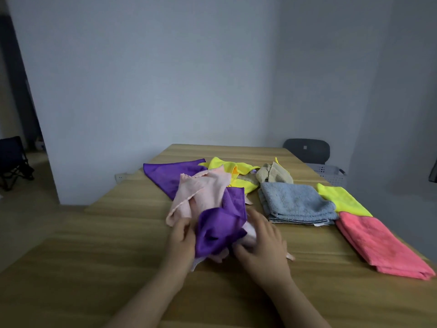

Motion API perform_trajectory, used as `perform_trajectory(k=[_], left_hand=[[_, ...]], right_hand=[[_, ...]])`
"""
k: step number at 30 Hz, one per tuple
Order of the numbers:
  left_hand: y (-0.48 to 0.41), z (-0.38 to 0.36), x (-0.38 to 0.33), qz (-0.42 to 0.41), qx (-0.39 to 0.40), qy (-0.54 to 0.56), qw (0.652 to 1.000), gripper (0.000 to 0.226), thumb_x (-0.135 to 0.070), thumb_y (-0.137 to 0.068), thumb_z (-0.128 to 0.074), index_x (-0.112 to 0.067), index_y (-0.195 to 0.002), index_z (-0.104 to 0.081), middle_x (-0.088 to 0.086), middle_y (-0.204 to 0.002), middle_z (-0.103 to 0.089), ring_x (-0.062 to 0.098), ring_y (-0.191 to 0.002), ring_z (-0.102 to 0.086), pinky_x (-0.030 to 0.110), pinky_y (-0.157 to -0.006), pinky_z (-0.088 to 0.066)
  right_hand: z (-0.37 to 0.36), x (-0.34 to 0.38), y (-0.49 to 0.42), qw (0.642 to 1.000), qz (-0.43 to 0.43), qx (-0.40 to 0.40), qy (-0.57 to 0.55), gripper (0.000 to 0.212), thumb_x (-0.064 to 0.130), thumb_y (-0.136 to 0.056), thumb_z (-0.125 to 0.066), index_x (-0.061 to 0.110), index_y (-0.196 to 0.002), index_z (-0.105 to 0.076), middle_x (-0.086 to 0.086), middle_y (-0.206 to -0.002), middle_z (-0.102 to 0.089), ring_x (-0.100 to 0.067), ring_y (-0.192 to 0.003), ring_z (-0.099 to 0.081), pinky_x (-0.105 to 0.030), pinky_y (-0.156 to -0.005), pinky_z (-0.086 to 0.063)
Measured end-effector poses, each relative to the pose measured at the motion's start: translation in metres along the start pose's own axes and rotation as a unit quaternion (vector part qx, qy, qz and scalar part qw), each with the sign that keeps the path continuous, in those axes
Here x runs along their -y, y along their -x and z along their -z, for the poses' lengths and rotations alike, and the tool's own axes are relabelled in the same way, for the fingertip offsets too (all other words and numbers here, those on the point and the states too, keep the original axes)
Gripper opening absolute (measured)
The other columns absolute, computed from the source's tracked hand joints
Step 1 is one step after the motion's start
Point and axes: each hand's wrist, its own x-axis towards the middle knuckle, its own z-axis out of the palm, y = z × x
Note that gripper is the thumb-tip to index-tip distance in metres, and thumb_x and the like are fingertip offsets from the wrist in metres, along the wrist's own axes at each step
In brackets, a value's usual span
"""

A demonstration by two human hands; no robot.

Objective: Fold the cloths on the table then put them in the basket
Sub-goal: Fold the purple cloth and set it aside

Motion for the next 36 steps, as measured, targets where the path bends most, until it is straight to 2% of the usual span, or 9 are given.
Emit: perform_trajectory(k=[3, 8, 14, 20, 24, 27, 30, 33, 36], left_hand=[[0.006, -0.009, 0.002, -0.067, 0.091, 0.001, 0.994, 0.027, -0.003, -0.094, -0.047, -0.022, -0.078, -0.057, -0.011, -0.074, -0.059, -0.002, -0.070, -0.055, 0.010, -0.064, -0.041], [0.004, -0.007, 0.014, -0.135, 0.122, -0.007, 0.983, 0.033, 0.003, -0.091, -0.049, -0.027, -0.093, -0.062, -0.018, -0.094, -0.064, -0.004, -0.092, -0.057, 0.012, -0.080, -0.043], [-0.021, -0.007, 0.030, -0.123, 0.148, -0.393, 0.899, 0.054, -0.026, -0.085, -0.058, -0.032, -0.136, -0.043, -0.001, -0.147, -0.029, 0.025, -0.135, -0.027, 0.041, -0.104, -0.036], [-0.056, -0.014, -0.013, -0.041, -0.012, -0.262, 0.964, 0.023, -0.009, -0.090, -0.049, -0.020, -0.091, -0.069, 0.001, -0.089, -0.065, 0.020, -0.081, -0.056, 0.022, -0.066, -0.036], [-0.113, -0.015, -0.072, 0.180, -0.170, 0.164, 0.955, 0.019, -0.003, -0.091, -0.046, -0.003, -0.092, -0.065, 0.016, -0.082, -0.064, 0.024, -0.071, -0.066, 0.029, -0.061, -0.052], [-0.134, -0.015, -0.099, 0.076, -0.075, 0.303, 0.947, 0.012, 0.001, -0.084, -0.056, -0.005, -0.094, -0.061, 0.014, -0.091, -0.062, 0.024, -0.071, -0.065, 0.026, -0.048, -0.051], [-0.136, -0.021, -0.089, 0.008, 0.021, 0.010, 1.000, 0.073, -0.028, -0.075, -0.068, -0.010, -0.138, -0.034, 0.012, -0.132, -0.049, 0.027, -0.115, -0.054, 0.032, -0.078, -0.050], [-0.105, -0.017, -0.048, -0.090, 0.109, -0.344, 0.928, 0.085, -0.048, -0.073, -0.062, -0.033, -0.145, -0.019, -0.001, -0.157, -0.004, 0.021, -0.144, -0.010, 0.040, -0.114, -0.024], [-0.056, -0.005, -0.016, -0.232, 0.281, -0.340, 0.867, 0.096, -0.058, -0.061, -0.059, -0.049, -0.143, -0.009, -0.025, -0.149, 0.010, 0.008, -0.143, 0.010, 0.025, -0.116, -0.002]], right_hand=[[-0.015, 0.005, 0.001, 0.991, 0.092, 0.090, 0.039, 0.080, 0.045, -0.075, -0.061, 0.037, -0.145, -0.023, 0.014, -0.154, -0.018, -0.009, -0.141, -0.016, -0.029, -0.113, -0.018], [-0.011, -0.003, -0.004, 0.978, -0.030, -0.006, -0.208, 0.035, -0.005, -0.081, -0.054, 0.025, -0.095, -0.065, 0.009, -0.103, -0.065, -0.016, -0.105, -0.058, -0.028, -0.087, -0.045], [-0.004, 0.002, -0.008, 0.870, -0.218, -0.025, -0.442, 0.033, -0.009, -0.085, -0.043, 0.017, -0.086, -0.064, -0.008, -0.088, -0.071, -0.020, -0.086, -0.067, -0.029, -0.074, -0.056], [-0.002, 0.000, -0.016, 0.802, -0.287, -0.040, -0.522, 0.024, -0.005, -0.089, -0.040, -0.003, -0.106, -0.057, -0.032, -0.105, -0.063, -0.047, -0.100, -0.061, -0.056, -0.087, -0.051], [0.002, 0.000, -0.018, 0.757, -0.307, -0.059, -0.573, 0.023, 0.000, -0.092, -0.040, 0.006, -0.105, -0.058, -0.018, -0.093, -0.069, -0.039, -0.087, -0.066, -0.047, -0.067, -0.054], [0.003, -0.002, -0.022, 0.686, -0.353, -0.088, -0.630, 0.025, 0.001, -0.092, -0.037, 0.015, -0.088, -0.057, -0.006, -0.072, -0.063, -0.024, -0.063, -0.061, -0.035, -0.058, -0.049], [0.007, -0.002, -0.022, 0.612, -0.387, -0.103, -0.682, 0.020, 0.008, -0.093, -0.044, 0.014, -0.103, -0.060, -0.005, -0.098, -0.061, -0.021, -0.083, -0.060, -0.034, -0.071, -0.052], [0.013, 0.004, -0.020, 0.549, -0.360, -0.094, -0.748, 0.027, 0.009, -0.091, -0.052, 0.013, -0.117, -0.058, -0.006, -0.107, -0.065, -0.020, -0.087, -0.064, -0.034, -0.067, -0.057], [0.018, 0.010, -0.018, 0.545, -0.311, -0.070, -0.775, 0.018, 0.007, -0.093, -0.047, 0.013, -0.106, -0.058, -0.003, -0.089, -0.062, -0.014, -0.069, -0.063, -0.025, -0.053, -0.056]])
